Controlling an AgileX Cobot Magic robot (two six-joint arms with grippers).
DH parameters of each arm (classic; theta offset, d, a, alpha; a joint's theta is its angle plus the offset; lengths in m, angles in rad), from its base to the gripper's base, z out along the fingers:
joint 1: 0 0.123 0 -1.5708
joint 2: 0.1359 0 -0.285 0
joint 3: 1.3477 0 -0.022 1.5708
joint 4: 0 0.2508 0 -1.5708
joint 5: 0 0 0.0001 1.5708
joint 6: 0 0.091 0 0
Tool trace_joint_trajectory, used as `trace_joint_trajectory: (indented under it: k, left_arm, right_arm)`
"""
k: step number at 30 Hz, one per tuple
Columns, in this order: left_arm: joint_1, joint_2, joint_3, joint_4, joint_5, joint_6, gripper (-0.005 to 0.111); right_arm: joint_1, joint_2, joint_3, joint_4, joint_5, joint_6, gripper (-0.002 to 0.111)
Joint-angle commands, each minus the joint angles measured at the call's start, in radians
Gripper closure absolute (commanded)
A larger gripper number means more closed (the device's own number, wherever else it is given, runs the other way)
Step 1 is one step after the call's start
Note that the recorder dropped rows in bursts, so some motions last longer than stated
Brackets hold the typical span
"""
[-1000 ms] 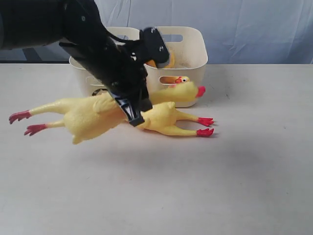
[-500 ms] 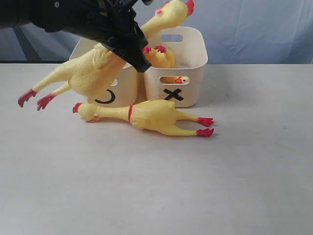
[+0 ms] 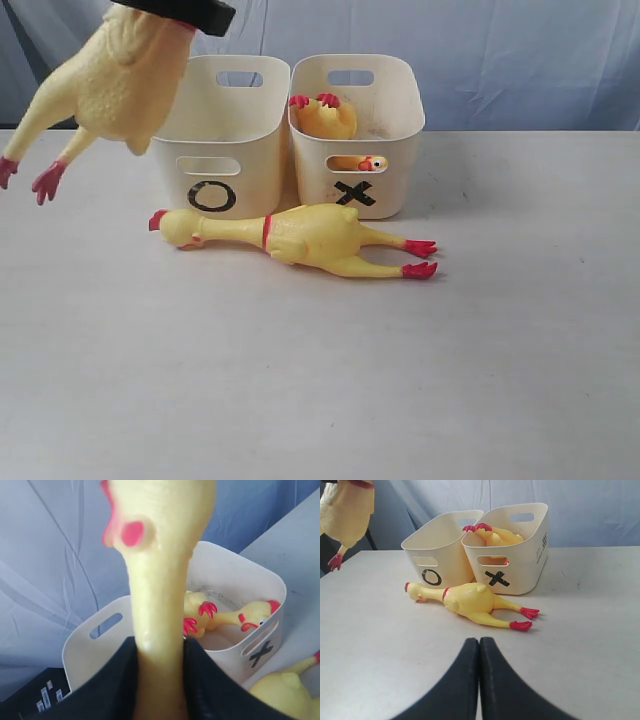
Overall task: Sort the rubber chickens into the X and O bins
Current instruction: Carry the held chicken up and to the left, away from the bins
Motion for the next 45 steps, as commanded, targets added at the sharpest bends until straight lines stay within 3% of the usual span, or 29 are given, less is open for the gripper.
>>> trace_joint_trajectory:
  k: [1, 9, 14, 29, 35, 41, 45]
  left_arm:
    - [0.004, -0.05, -0.001, -0.019, 0.002, -0.004, 0.107]
    - [0.034, -0.077, -0.001, -0.059, 0.011, 0.048, 0.107]
    - [0.12, -0.081, -0.001, -0.251, 0.017, 0.169, 0.107]
    - [0.396, -0.048, -0.001, -1.202, -0.106, 0.766, 0.107]
    - [0.498, 0.047, -0.001, -1.711, 0.052, 1.143, 0.107]
    - [0.564, 0.172, -0.097, -1.711, 0.205, 1.2, 0.107]
    - [0.573, 0.234, -0.173, -1.711, 0.21, 1.218, 0.107]
  right_arm:
    - [-0.004, -0.005, 0.005, -0.003, -0.005, -0.005, 0.108]
    - [-0.004, -0.005, 0.005, -0.003, -0.005, -0.005, 0.108]
    - [-0.004, -0.005, 0.005, -0.003, -0.005, -0.005, 0.108]
    - [-0.004, -0.005, 0.005, -0.003, -0.005, -0.005, 0.108]
    - [-0.004, -0.005, 0.005, -0.003, -0.005, -0.005, 0.108]
    - [-0.004, -0.005, 0.005, -0.003, -0.005, -0.005, 0.108]
    - [-0.004, -0.005, 0.005, -0.003, -0.005, -0.005, 0.108]
